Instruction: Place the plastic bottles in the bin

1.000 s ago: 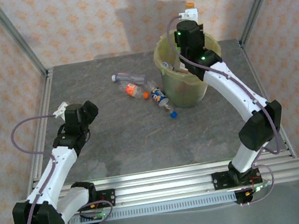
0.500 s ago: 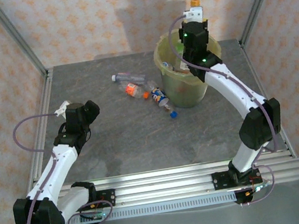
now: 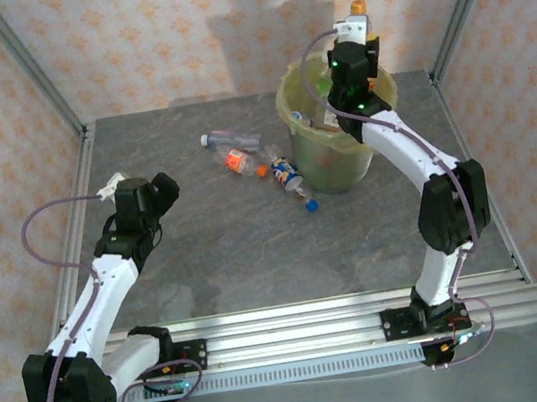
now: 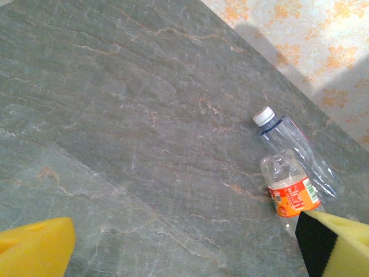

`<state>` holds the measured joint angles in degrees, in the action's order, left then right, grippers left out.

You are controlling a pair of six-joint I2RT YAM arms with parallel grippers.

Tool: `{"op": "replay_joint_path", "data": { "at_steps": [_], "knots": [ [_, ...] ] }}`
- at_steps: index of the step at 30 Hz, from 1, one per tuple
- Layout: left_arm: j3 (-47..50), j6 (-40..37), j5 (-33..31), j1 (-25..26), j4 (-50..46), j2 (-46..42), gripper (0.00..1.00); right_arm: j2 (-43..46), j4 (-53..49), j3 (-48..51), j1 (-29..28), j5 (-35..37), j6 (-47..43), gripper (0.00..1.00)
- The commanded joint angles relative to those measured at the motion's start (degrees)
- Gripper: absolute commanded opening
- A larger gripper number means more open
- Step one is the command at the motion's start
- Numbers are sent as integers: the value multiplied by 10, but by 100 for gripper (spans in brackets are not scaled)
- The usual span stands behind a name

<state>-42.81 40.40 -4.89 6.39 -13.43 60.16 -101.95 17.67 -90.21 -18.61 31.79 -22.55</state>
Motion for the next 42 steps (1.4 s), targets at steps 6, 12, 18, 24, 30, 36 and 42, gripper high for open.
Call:
{"op": "replay_joint_path", "data": {
  "at_steps": [6,12,18,24,30,36,42],
  "knots": [
    [-34,-26,0,6,-1,-3,100,8,0,76,11,6,36,24],
    [-63,-55,14,7,-11,-6,100,11,-5,109,12,-1,41,27],
    [-81,-69,45,7,-2,-7,100,6,-14,130,14,-11,37,27],
    [-90,-74,63,8,-1,7,100,-1,-54,130,13,-23,44,34],
    [-93,-75,70,8,-1,18,100,6,-96,108,14,-36,58,44],
    [-102,-79,77,10,-4,30,100,35,-165,53,14,-54,85,56],
    [-103,-78,74,15,-4,35,100,70,-204,29,13,-93,110,57]
  ]
}}
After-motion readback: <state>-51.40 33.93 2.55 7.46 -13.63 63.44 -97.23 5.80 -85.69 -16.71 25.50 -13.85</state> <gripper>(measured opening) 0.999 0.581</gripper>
